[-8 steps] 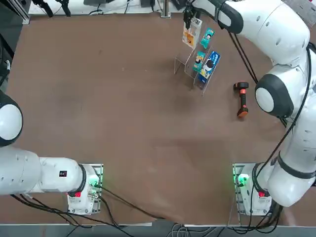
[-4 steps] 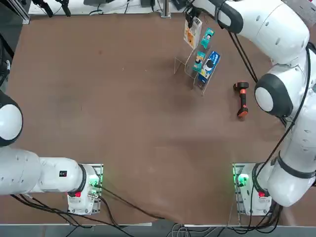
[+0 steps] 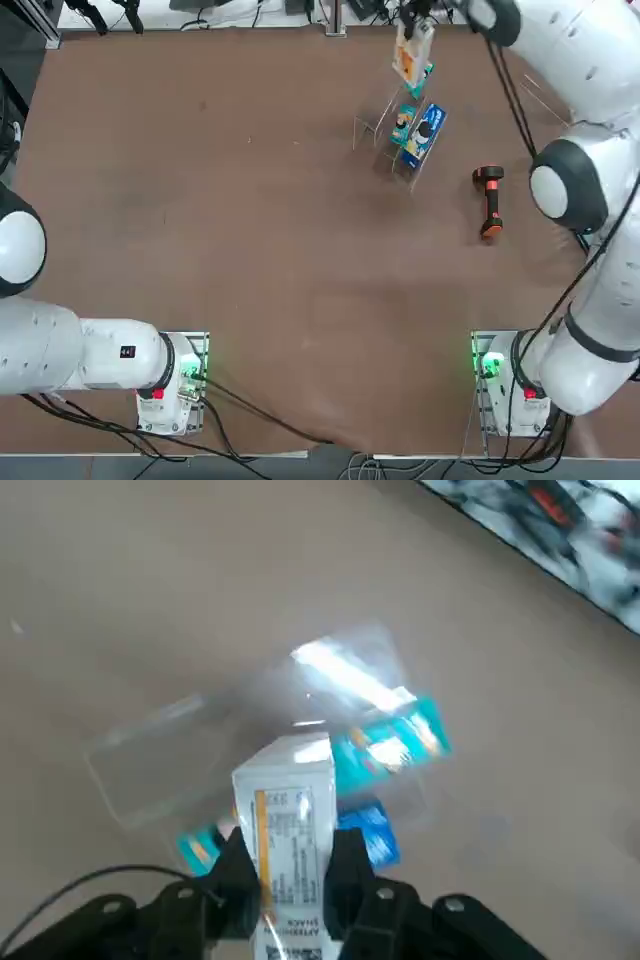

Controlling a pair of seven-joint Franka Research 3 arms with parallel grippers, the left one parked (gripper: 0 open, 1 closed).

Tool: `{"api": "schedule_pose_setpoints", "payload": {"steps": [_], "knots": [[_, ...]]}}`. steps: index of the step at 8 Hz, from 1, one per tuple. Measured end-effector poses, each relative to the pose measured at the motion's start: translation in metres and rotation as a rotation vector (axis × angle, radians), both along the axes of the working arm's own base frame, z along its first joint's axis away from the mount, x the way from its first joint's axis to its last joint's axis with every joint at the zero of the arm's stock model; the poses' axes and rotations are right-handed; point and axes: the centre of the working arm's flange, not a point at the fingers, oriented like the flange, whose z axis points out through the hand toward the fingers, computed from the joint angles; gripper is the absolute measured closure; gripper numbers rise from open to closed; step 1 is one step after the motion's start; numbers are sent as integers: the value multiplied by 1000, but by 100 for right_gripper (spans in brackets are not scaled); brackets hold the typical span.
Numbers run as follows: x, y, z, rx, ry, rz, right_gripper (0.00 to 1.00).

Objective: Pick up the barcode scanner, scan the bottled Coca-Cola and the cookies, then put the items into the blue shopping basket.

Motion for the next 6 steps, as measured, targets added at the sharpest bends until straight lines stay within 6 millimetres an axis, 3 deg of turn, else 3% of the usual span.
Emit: {"api": "schedule_pose_setpoints", "payload": {"steps": [2,3,5,6], "knots": [[-6,-136,62,-12,83,-38,67],[-19,-214,81,-13,145,-65,67],[-60,-361,84,-53,216,-137,67],[-91,-421,77,-54,225,-161,67]]}}
